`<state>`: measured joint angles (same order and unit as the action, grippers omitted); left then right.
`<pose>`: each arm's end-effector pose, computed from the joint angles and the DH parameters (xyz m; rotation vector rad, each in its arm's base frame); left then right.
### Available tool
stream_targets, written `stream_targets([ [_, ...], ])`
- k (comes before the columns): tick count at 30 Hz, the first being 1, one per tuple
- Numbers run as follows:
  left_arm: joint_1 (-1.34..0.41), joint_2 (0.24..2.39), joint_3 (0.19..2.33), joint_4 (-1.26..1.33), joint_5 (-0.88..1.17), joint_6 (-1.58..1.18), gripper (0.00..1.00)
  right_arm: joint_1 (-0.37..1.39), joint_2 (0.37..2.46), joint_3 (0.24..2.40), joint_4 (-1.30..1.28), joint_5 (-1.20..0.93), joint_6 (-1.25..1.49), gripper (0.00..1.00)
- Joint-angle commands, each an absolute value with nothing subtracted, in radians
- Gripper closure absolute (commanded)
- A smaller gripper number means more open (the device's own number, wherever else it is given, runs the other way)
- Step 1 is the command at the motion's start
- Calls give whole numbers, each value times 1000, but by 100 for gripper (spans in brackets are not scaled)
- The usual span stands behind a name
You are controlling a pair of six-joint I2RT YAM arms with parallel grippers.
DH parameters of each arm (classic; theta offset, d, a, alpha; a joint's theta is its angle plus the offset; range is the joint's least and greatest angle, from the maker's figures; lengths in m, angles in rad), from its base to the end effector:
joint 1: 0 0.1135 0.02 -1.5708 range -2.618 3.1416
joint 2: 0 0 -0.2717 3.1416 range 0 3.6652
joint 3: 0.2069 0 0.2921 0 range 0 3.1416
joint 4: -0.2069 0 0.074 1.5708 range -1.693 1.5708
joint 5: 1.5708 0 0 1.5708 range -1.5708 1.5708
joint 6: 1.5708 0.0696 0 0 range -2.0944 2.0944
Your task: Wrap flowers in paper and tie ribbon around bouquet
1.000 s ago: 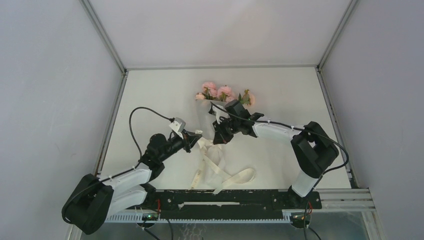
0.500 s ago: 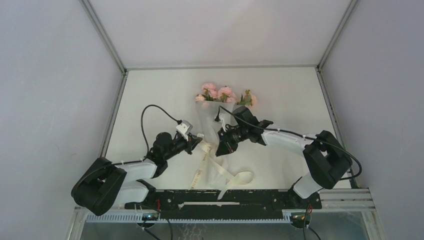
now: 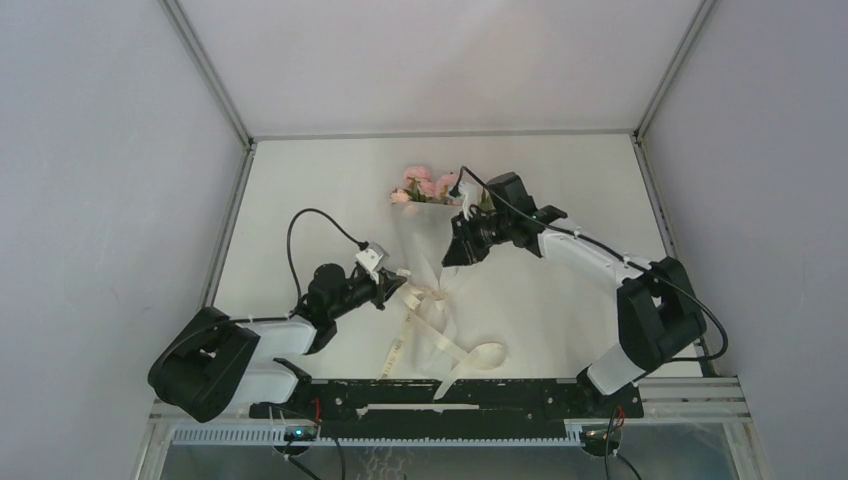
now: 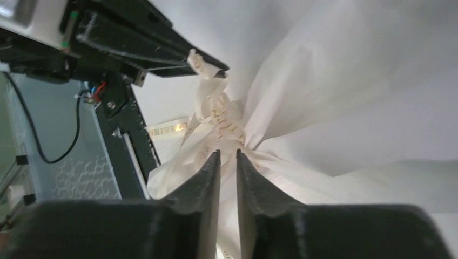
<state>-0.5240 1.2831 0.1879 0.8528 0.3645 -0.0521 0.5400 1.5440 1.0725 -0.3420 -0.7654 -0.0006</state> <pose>0.2145 -0.1526 0.1140 0.6883 1.7271 -0.7344 0.3011 0.2367 0.2185 -0.9950 2.1747 1.1665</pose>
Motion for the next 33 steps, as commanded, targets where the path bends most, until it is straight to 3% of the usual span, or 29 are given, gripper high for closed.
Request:
stream_targets([
  [1, -512, 1290, 247, 914, 391, -30, 100, 567, 1641, 1174, -381, -643, 23, 82],
  [9, -508, 1293, 247, 916, 390, -32, 100, 644, 1750, 1229, -493, -669, -77, 96],
  [18, -508, 1286, 240, 918, 388, -31, 100, 691, 1780, 1210, -523, -731, -107, 98],
  [23, -507, 1278, 236, 918, 382, -32, 100, 705, 1816, 1209, -464, -762, -89, 90],
  [33, -508, 1278, 234, 915, 368, -31, 100, 708, 1900, 1202, -308, -1049, -59, 77],
])
